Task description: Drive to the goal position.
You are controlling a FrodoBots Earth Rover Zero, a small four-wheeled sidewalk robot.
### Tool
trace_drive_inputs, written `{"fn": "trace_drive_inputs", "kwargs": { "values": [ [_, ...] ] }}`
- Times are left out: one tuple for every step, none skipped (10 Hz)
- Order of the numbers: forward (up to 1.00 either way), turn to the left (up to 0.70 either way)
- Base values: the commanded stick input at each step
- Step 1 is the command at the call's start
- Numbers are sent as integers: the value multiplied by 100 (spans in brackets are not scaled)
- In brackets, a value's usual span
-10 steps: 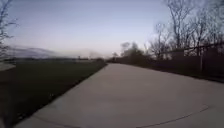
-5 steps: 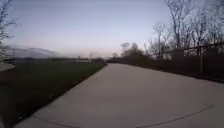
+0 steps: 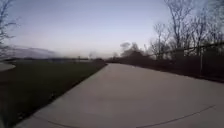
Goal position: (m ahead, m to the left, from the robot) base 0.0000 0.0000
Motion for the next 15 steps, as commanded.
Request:
{"fn": "trace_drive_inputs", "kwargs": {
  "values": [
    [5,0],
    [5,0],
    [3,0],
    [0,0],
    [2,0],
    [5,0],
    [0,0],
    [0,0],
    [0,0],
    [5,0],
    [5,0],
    [5,0],
    [4,0],
    [1,0],
    [0,0]
  ]
}}
